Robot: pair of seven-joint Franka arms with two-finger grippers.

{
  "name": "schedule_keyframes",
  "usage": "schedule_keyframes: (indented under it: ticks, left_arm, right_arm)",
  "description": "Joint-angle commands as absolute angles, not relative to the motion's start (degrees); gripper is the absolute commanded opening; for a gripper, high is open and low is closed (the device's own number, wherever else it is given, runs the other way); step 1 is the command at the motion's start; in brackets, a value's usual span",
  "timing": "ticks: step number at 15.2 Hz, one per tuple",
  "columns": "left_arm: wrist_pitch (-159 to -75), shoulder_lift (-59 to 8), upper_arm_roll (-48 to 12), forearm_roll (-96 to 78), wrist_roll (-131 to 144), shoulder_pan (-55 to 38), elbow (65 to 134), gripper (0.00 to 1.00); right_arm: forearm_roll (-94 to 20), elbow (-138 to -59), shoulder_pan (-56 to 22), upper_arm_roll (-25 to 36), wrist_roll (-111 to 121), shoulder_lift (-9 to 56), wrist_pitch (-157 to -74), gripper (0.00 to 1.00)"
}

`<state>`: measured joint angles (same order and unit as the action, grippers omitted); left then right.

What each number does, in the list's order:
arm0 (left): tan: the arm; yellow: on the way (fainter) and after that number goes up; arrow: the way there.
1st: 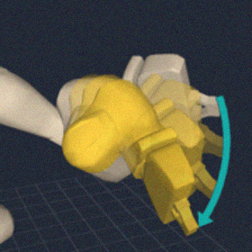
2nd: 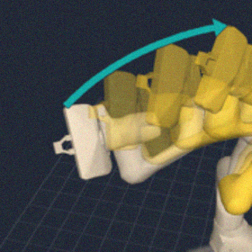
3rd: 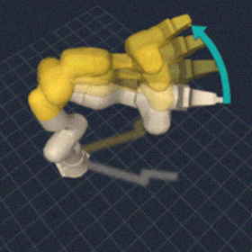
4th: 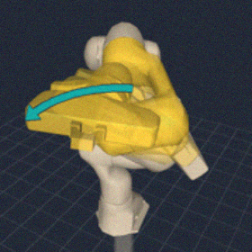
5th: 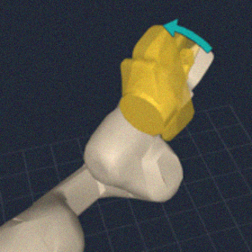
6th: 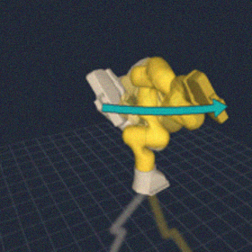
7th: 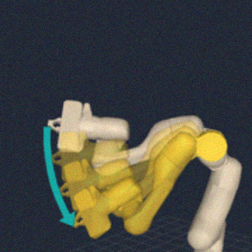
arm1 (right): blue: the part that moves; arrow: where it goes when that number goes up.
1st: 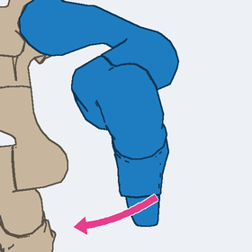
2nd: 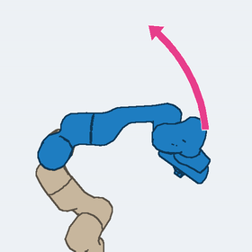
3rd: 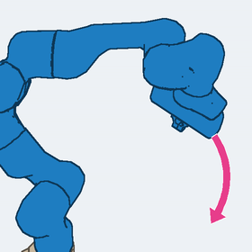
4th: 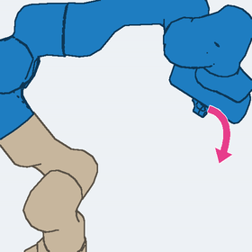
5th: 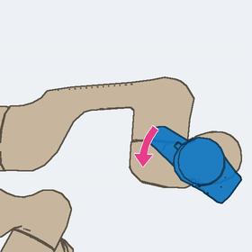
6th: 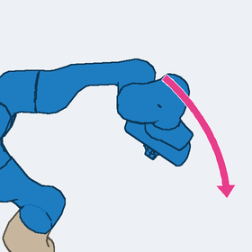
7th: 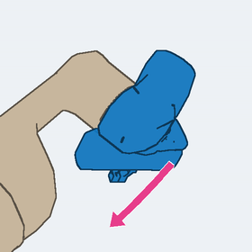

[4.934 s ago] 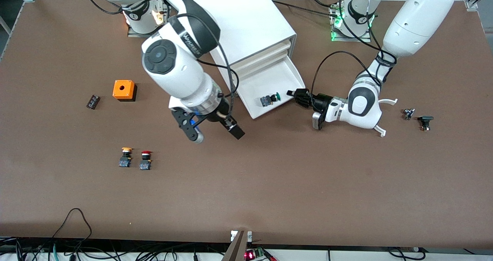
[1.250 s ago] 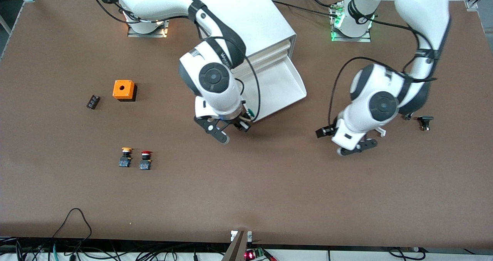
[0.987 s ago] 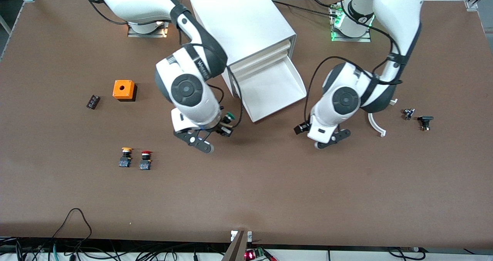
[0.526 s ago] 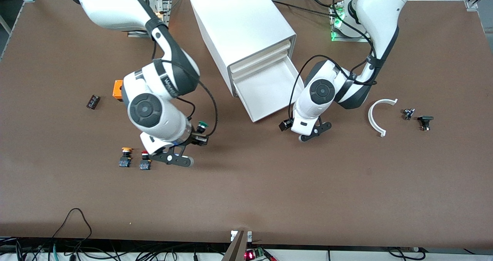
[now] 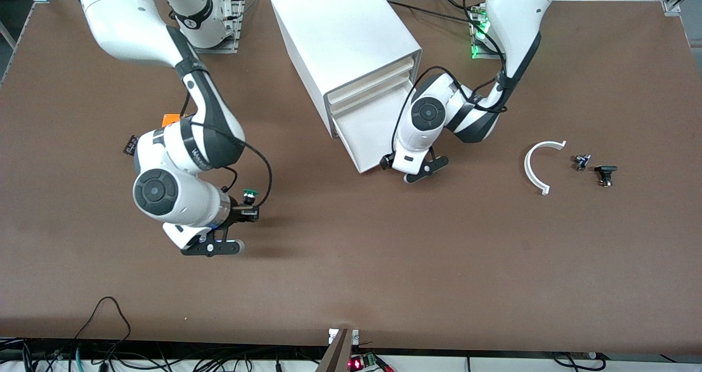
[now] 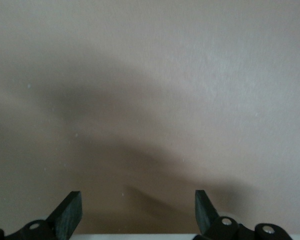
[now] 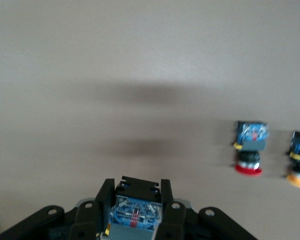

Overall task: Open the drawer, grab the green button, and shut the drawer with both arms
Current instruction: 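Close the drawer with the left gripper while the right gripper carries the button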

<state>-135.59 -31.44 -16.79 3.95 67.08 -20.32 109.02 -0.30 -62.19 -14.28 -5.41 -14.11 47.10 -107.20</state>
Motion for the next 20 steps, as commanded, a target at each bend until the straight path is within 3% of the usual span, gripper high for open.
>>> schedule_keyframes:
  ticks: [1,14,18,19,20]
  left_arm:
    - [-136.41,-29.71,-18.71,5.27,68.73,-20.39,112.14,0.99]
    - [-136.23,-29.71,-28.65,4.83,74.97,-20.04,115.4,0.99]
    - [-135.97,-29.79,-30.31,4.39,75.15,-20.13,115.84,0.99]
    - [-135.88,-29.79,-30.5,4.39,75.58,-20.21,115.84,0.99]
    - [-135.88,-29.79,-30.5,4.39,76.02,-20.39,115.84,0.99]
  right_arm:
    - [-0.35,-66.43,-11.96,-6.24,-8.8,47.11,-112.57,0.0]
    - [4.48,-69.61,-9.84,-6.15,-2.29,53.87,-125.15,0.0]
    - [5.63,-69.35,-9.06,-6.15,-1.93,55.46,-125.6,0.0]
    - [5.63,-69.08,-9.05,-6.15,-2.28,55.55,-125.68,0.26]
    - [5.45,-68.91,-9.14,-6.15,-2.55,55.55,-125.94,0.88]
